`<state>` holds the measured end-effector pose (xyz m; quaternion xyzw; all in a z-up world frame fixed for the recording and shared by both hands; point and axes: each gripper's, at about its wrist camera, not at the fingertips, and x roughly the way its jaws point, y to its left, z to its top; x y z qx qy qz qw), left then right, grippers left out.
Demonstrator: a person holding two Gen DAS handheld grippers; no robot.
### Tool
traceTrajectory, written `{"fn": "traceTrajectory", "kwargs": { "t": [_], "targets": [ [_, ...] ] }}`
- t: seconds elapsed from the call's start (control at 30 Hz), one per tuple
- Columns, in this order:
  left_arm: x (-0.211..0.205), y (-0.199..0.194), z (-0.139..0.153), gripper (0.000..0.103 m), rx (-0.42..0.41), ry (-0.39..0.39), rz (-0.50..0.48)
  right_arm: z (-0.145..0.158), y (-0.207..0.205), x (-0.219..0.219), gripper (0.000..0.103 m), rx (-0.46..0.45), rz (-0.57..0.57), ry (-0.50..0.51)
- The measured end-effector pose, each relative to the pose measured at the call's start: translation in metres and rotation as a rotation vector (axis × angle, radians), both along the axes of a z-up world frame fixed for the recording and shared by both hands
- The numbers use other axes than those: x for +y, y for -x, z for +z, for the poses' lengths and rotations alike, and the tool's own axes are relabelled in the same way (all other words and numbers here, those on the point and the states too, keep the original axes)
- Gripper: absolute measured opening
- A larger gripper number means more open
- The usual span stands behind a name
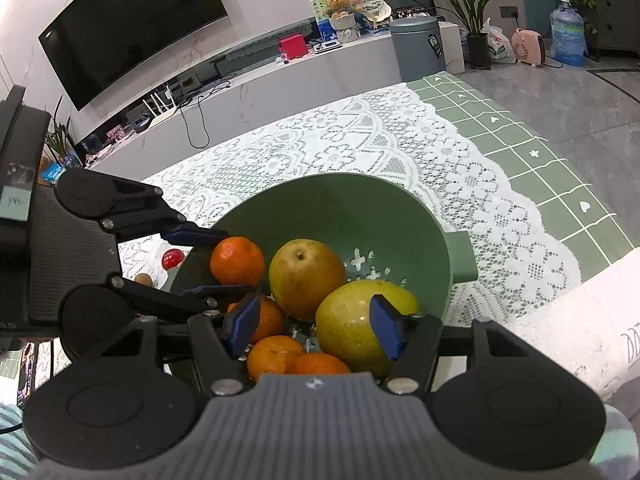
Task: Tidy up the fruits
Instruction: 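Carry the held orange over the colander with the left tool and release it, then move both tools back to the red tomatoes on the table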
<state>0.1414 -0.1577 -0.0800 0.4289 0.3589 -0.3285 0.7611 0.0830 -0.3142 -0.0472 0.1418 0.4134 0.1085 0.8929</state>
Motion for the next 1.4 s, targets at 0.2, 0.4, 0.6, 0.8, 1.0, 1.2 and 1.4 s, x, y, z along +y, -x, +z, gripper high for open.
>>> {"fn": "traceTrajectory", "kwargs": {
  "t": [0.2,0.4,0.6,0.8,1.0,1.2,1.4],
  "targets": [
    [0.004,0.01,0.005,0.055,-0.021,0.031,-0.022,0.007,0.004,0.005,0.059,-0.014,0.008,0.012],
    [0.015,0.021,0.022,0.055,-0.047,0.093,0.003,0.017,0.01,0.008,0.059,-0.037,0.003,0.019],
    [0.044,0.036,0.051,0.055,-0.087,0.243,0.124,0.028,0.023,0.021,0.062,-0.088,-0.01,0.029],
    [0.076,0.062,0.069,0.055,-0.174,0.337,0.257,0.036,0.038,0.053,0.062,-0.166,0.004,0.067],
    [0.107,0.087,0.069,0.055,-0.249,0.35,0.43,0.038,0.051,0.088,0.062,-0.206,0.073,0.051],
    [0.141,0.099,0.057,0.055,-0.232,0.369,0.584,0.031,0.058,0.118,0.062,-0.225,0.151,0.075],
    [0.174,0.114,0.046,0.055,-0.211,0.398,0.682,0.018,0.067,0.148,0.058,-0.277,0.25,0.155]
  ]
}}
